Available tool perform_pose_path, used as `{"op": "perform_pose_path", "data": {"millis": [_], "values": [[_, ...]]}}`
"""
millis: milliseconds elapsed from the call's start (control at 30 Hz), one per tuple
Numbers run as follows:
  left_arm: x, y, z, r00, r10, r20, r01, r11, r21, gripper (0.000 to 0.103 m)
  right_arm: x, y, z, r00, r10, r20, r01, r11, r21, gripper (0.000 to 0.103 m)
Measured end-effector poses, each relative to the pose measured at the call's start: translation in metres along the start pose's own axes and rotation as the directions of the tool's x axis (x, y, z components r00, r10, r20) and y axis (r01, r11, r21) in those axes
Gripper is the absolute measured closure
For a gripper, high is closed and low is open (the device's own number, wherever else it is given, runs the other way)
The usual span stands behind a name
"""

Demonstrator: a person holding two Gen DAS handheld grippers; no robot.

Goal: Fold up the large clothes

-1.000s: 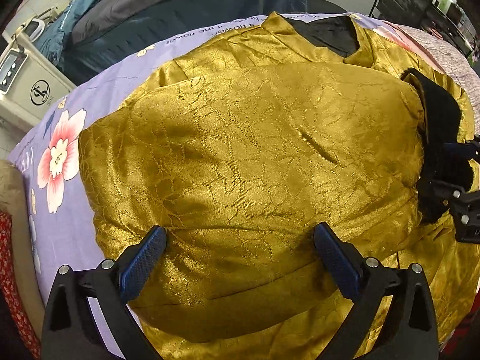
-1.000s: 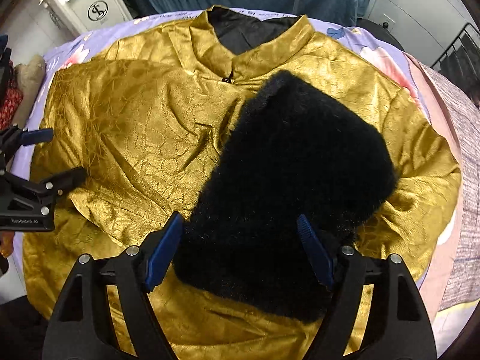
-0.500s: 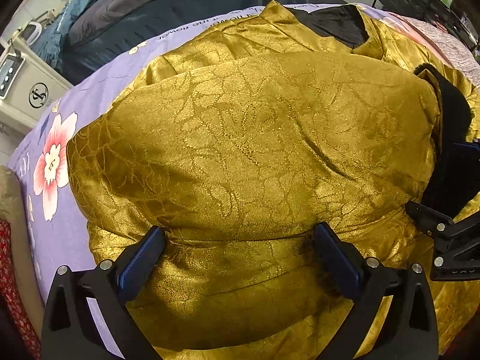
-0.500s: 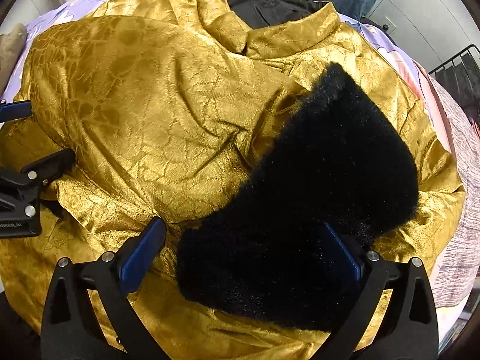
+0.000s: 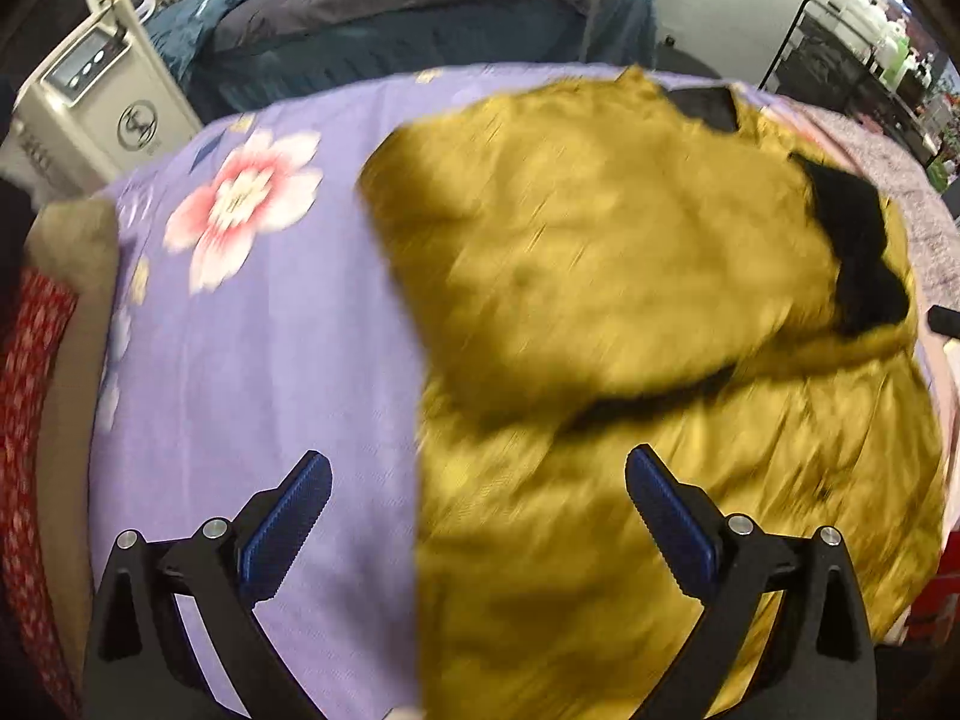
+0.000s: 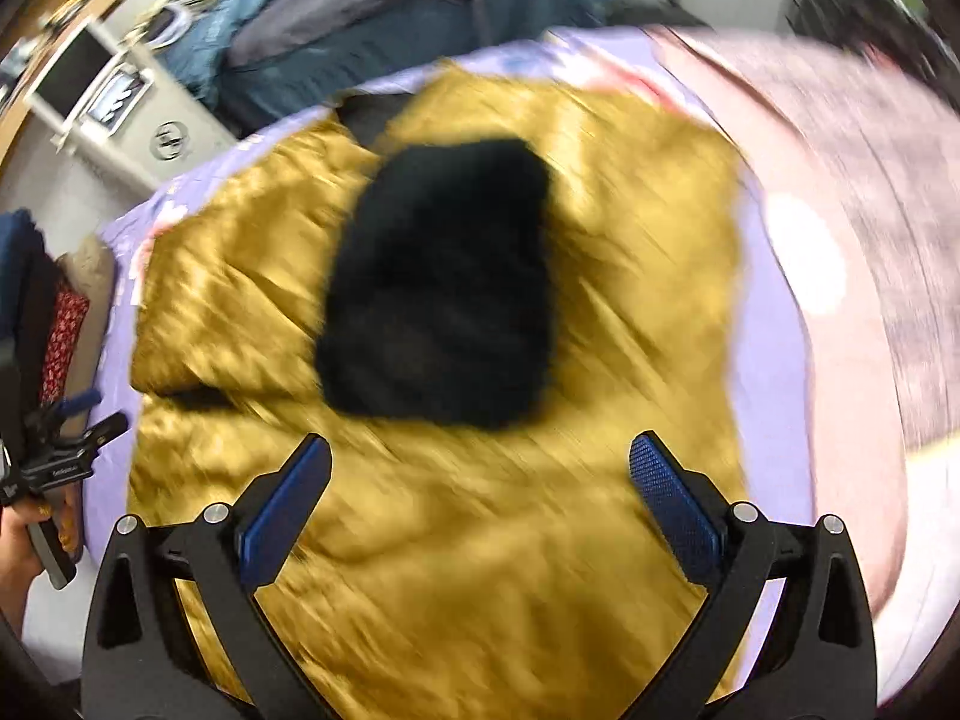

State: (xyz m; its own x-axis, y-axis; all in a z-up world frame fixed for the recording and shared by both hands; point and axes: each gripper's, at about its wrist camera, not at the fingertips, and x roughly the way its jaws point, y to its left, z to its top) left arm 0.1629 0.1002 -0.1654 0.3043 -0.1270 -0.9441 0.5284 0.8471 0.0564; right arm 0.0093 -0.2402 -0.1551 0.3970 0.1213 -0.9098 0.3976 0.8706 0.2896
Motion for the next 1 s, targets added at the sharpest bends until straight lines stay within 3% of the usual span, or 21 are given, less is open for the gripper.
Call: {"op": "perform_pose_path", "data": {"millis": [133,167,200,333,433,633,667,700,733,900,1000], "values": [[-0.002,0.027,-0.05,0.998,-0.01,-0.064,0.007,0.999,-0.043,0.012,-0.002,-0.053,-0.037,0.998,-0.009,-0.059,0.014,0.995,0.094,0.005],[-0.004,0.034,-0.059,0.997,-0.016,-0.072,0.012,0.998,-0.054,0.017,-0.004,-0.064,-0.048,0.997,-0.025,-0.072,0.032,0.995,0.099,0.006],[-0.005,0.039,-0.068,0.996,-0.031,-0.085,0.026,0.997,-0.069,0.025,-0.007,-0.073,-0.058,0.996,-0.037,-0.08,0.045,0.994,0.097,0.006],[0.0,0.046,-0.093,0.985,-0.104,-0.139,0.092,0.991,-0.092,0.032,-0.009,-0.101,-0.089,0.991,-0.051,-0.127,0.062,0.994,0.088,0.012],[0.006,0.041,-0.106,0.976,-0.126,-0.177,0.118,0.991,-0.055,0.033,-0.006,-0.118,-0.113,0.986,0.012,-0.168,0.009,0.992,0.124,0.026],[0.018,0.031,-0.12,0.955,-0.191,-0.229,0.188,0.982,-0.035,0.035,-0.005,-0.129,-0.135,0.981,0.094,-0.171,-0.069,0.987,0.147,0.027],[0.018,0.03,-0.121,0.953,-0.193,-0.231,0.192,0.981,-0.028,0.035,-0.006,-0.128,-0.137,0.978,0.113,-0.174,-0.088,0.985,0.147,0.033],[0.019,0.028,-0.123,0.952,-0.195,-0.234,0.197,0.98,-0.017,0.035,-0.005,-0.127,-0.138,0.972,0.138,-0.188,-0.112,0.983,0.143,0.044],[0.019,0.026,-0.124,0.951,-0.199,-0.238,0.203,0.979,-0.01,0.036,-0.006,-0.127,-0.141,0.964,0.165,-0.209,-0.137,0.981,0.139,0.048],[0.013,0.021,-0.145,0.932,-0.252,-0.261,0.26,0.966,-0.005,0.045,-0.002,-0.12,-0.163,0.933,0.174,-0.315,-0.156,0.984,0.081,0.051],[0.01,0.019,-0.16,0.921,-0.271,-0.279,0.282,0.96,-0.003,0.046,-0.003,-0.125,-0.179,0.917,0.211,-0.337,-0.183,0.976,0.115,0.055]]}}
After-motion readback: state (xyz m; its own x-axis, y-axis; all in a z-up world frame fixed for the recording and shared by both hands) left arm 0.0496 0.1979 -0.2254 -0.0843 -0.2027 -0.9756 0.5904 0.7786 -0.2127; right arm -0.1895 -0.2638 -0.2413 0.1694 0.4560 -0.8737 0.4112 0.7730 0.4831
